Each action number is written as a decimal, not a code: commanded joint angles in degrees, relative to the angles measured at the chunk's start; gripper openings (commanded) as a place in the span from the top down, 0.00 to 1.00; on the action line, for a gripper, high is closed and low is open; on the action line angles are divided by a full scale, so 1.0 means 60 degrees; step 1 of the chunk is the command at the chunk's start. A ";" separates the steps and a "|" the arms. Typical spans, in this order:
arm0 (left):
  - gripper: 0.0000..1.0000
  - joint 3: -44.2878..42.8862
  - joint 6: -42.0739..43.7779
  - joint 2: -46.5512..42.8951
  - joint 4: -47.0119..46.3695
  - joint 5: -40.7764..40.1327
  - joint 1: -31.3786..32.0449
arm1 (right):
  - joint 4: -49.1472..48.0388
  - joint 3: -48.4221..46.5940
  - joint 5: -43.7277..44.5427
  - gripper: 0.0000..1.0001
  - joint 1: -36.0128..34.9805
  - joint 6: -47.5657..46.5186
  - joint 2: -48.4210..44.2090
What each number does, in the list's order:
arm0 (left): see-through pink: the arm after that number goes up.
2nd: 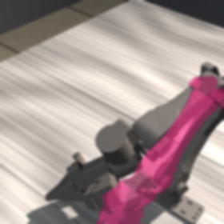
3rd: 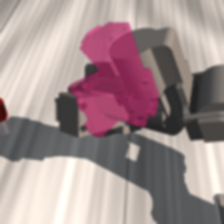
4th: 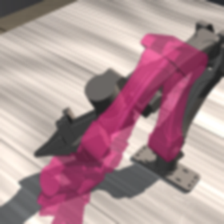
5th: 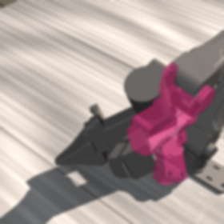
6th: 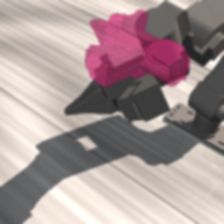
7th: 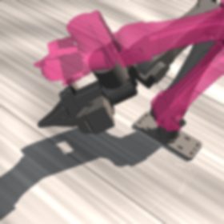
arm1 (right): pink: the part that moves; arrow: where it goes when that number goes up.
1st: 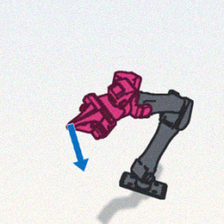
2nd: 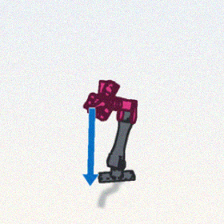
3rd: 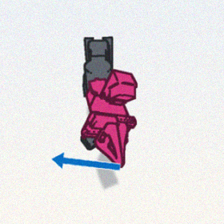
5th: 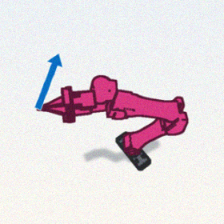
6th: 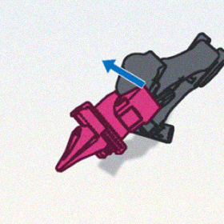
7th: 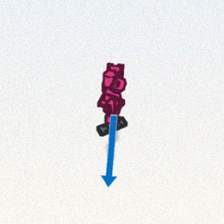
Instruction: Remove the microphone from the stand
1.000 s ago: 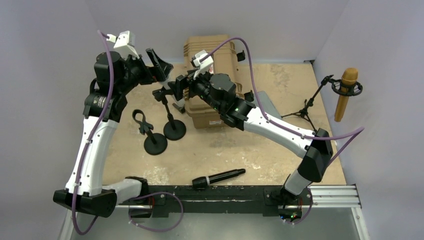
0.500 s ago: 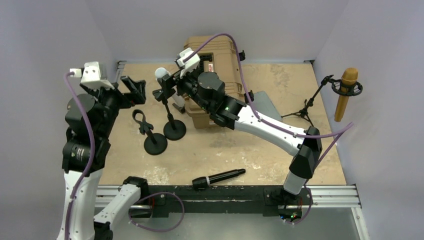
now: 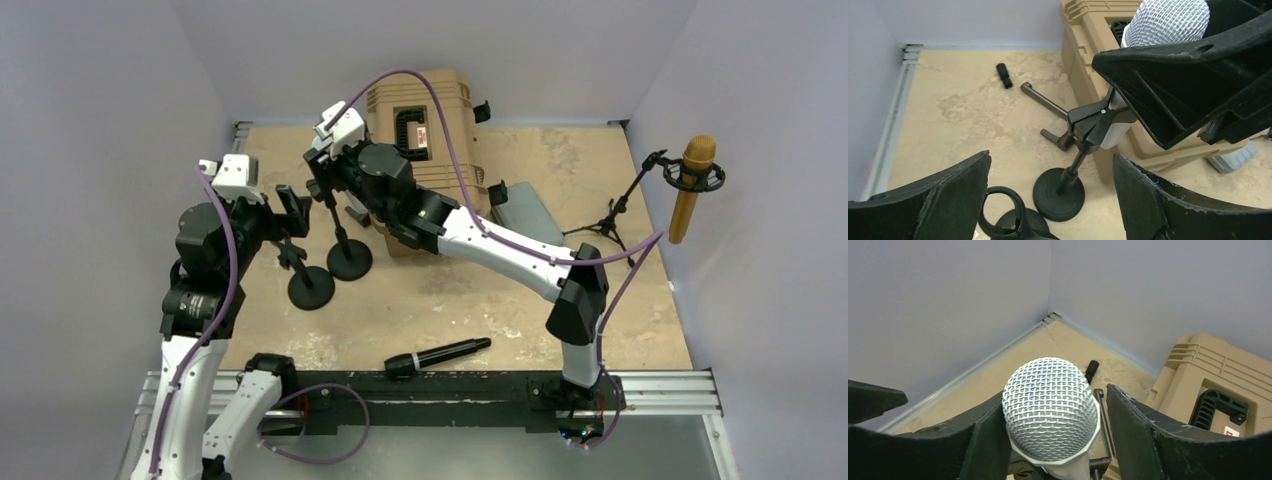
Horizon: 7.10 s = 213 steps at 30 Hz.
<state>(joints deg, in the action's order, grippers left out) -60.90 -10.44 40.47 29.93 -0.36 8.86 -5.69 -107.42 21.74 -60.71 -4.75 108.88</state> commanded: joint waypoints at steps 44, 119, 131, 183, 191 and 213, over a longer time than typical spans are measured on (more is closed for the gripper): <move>0.68 0.1376 0.2644 0.2829 -0.4861 0.5588 -0.0655 | 0.0293 -0.0884 -0.3973 1.00 0.1514 0.0719 0.0175; 0.14 0.1045 0.1373 0.0891 -0.2904 0.1765 -0.0671 | 0.3305 0.5960 -0.0066 0.88 -0.1007 -0.1724 -0.0290; 0.12 0.1279 0.1453 0.0488 -0.3175 0.1805 -0.0669 | 0.2752 0.5828 -0.0395 0.64 -0.1115 -0.1904 0.0311; 0.00 0.0995 -0.0379 -0.0019 -0.2642 -0.3922 -0.0671 | 0.1843 0.4553 -0.2946 0.01 -0.0346 0.3101 -0.3917; 0.00 0.0908 -0.0391 -0.0102 -0.2460 -0.3155 -0.0671 | 0.1410 0.2533 -0.4930 0.09 0.1042 0.5037 -0.2824; 0.03 0.0861 -0.0128 -0.0283 -0.2294 -0.2138 -0.0648 | 0.0528 0.1457 -0.4617 0.35 0.1409 0.8981 -0.0995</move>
<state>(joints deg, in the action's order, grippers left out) -53.39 -11.42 39.27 16.95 -14.61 4.95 1.54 -98.02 -8.01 -52.42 44.49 102.91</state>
